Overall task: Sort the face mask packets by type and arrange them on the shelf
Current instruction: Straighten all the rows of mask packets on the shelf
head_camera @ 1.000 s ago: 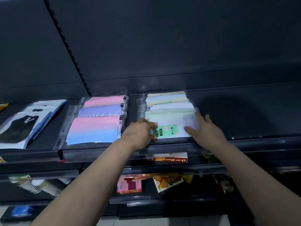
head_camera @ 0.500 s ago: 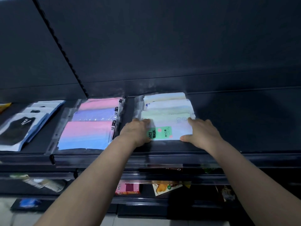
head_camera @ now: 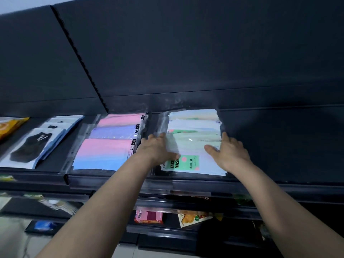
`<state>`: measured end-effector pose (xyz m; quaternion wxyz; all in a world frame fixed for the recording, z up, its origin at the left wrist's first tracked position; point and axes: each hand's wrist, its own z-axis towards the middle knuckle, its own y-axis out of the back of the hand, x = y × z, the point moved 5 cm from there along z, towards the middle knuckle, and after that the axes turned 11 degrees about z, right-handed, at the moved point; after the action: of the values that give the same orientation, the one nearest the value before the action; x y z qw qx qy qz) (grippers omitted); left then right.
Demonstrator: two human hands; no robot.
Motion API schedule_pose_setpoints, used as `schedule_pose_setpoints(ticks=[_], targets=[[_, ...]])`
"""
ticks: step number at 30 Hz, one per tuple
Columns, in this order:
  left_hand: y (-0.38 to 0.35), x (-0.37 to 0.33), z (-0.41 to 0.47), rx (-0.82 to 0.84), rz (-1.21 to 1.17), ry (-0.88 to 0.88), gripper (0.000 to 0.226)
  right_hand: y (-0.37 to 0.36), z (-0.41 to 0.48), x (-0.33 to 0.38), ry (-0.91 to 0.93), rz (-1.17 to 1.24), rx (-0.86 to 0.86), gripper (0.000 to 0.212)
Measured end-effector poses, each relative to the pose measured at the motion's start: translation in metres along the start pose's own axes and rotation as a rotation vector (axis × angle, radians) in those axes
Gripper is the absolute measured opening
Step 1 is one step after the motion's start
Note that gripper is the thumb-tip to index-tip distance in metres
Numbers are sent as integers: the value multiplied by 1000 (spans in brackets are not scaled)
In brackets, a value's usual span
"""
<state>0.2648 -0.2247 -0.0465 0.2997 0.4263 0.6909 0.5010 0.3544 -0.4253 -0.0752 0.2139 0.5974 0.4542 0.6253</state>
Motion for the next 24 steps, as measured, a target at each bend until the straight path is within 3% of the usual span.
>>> schedule_pose_setpoints(ticks=[7,11,18,22,24], targets=[[-8,6,66,-82,-383,52,125,7,33,3,38,329,-8,90],[-6,-6,67,-38,-314,48,96,10,51,9,15,273,-7,83],[-10,-9,75,-2,-161,64,63,6,51,8,27,127,35,84],[-10,-7,72,-4,-116,71,63,-8,45,17,101,46,201,84],[-9,-9,68,-27,-126,76,60,-10,44,15,113,20,175,82]])
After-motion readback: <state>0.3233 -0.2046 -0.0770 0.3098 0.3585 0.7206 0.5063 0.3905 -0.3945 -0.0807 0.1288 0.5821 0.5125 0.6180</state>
